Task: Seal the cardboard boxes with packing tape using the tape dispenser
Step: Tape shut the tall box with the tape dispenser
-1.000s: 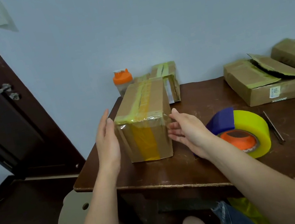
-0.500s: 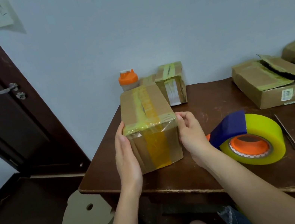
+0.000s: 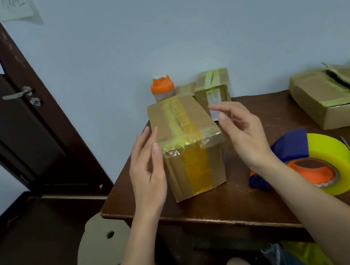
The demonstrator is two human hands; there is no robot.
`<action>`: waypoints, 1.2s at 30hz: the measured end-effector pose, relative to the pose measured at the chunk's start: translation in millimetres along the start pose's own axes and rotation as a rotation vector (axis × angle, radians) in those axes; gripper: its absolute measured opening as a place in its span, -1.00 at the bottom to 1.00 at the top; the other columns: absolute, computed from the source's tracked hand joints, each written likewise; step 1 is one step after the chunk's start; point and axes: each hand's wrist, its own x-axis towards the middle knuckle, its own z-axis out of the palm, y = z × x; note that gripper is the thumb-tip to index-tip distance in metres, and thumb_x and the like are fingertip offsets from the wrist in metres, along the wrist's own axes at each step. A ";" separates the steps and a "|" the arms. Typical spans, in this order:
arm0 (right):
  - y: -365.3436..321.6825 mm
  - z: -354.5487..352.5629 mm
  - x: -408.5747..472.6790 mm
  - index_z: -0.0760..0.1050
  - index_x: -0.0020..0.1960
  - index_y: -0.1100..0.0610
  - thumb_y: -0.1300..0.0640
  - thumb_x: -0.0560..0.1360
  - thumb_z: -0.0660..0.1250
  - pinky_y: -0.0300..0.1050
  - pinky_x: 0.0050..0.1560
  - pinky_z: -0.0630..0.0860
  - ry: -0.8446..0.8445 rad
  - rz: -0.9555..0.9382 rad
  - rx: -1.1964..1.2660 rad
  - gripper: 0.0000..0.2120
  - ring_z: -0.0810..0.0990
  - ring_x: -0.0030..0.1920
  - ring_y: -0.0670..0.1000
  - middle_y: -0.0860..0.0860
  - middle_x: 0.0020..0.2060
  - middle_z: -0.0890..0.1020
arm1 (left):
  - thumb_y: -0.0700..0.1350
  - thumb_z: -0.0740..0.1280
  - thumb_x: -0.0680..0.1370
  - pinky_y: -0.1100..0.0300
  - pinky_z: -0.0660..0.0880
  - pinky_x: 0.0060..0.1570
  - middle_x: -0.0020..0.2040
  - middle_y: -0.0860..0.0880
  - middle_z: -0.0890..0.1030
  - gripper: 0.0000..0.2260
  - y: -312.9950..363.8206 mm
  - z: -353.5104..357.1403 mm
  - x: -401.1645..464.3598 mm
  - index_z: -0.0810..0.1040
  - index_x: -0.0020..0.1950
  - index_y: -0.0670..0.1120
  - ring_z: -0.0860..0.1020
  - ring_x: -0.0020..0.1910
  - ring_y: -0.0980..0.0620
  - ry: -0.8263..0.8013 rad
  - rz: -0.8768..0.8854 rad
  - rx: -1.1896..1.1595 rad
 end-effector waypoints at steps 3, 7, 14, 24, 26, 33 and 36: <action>-6.8 11.6 1.4 0.64 0.16 0.12 0.17 0.58 0.31 -0.15 0.36 0.37 -0.159 -0.199 -0.111 -0.80 0.48 0.34 -0.10 -0.05 0.16 0.64 | 0.00 0.22 0.62 0.01 0.11 0.53 0.37 0.06 0.51 -0.73 -2.0 10.0 10.3 0.56 0.28 0.00 0.30 0.47 0.19 -0.061 0.158 0.046; 9.1 17.6 -5.1 0.65 0.12 0.10 0.11 0.53 0.38 -0.03 0.32 0.45 -0.174 -0.275 -0.181 -0.80 0.59 0.19 -0.17 -0.06 0.06 0.68 | -0.05 0.29 0.58 -0.16 0.36 0.38 0.19 0.07 0.62 -0.75 -14.9 16.8 9.0 0.59 0.23 -0.05 0.44 0.37 0.16 -0.075 0.223 0.006; 22.8 18.3 -1.9 0.67 0.05 0.13 0.03 0.42 0.46 0.04 0.24 0.50 -0.177 -0.412 -0.205 -0.75 0.63 0.14 -0.10 -0.02 0.03 0.69 | -0.09 0.39 0.51 -0.20 0.37 0.35 0.20 0.04 0.61 -0.69 -25.4 19.4 8.9 0.57 0.24 -0.08 0.47 0.36 0.06 -0.057 0.299 0.014; 36.4 26.5 -4.0 0.69 -0.04 0.17 0.16 0.43 0.49 0.12 0.14 0.52 -0.060 -0.477 -0.225 -0.86 0.65 0.08 -0.06 -0.01 -0.04 0.70 | -0.20 0.42 0.49 -0.21 0.39 0.33 0.08 -0.01 0.65 -0.78 -27.3 27.2 8.2 0.62 0.13 -0.09 0.55 0.25 -0.02 0.038 0.355 -0.006; 36.5 31.6 -6.1 0.69 -0.08 0.18 0.22 0.43 0.49 0.11 0.12 0.52 -0.012 -0.469 -0.221 -0.92 0.66 0.05 -0.05 -0.03 -0.08 0.70 | -0.24 0.41 0.49 -0.22 0.39 0.32 0.03 -0.01 0.66 -0.83 -26.6 33.1 7.8 0.64 0.07 -0.10 0.58 0.18 -0.04 0.089 0.367 -0.009; 33.6 30.5 -5.9 0.68 -0.06 0.23 0.30 0.44 0.47 0.09 0.10 0.53 -0.056 -0.450 -0.182 -0.91 0.66 0.03 -0.01 0.01 -0.08 0.70 | -0.26 0.41 0.49 -0.21 0.40 0.31 0.00 0.01 0.65 -0.85 -24.1 37.0 7.0 0.64 0.04 -0.11 0.61 0.14 -0.01 0.132 0.361 -0.007; 34.0 14.6 -3.1 0.65 0.07 0.26 0.27 0.44 0.48 0.03 0.21 0.53 -0.114 -0.412 -0.166 -0.79 0.64 0.12 -0.02 0.07 0.02 0.69 | -0.23 0.41 0.50 -0.14 0.44 0.32 0.12 0.03 0.64 -0.78 -26.9 23.6 5.3 0.61 0.14 -0.15 0.58 0.24 0.03 0.075 0.289 -0.069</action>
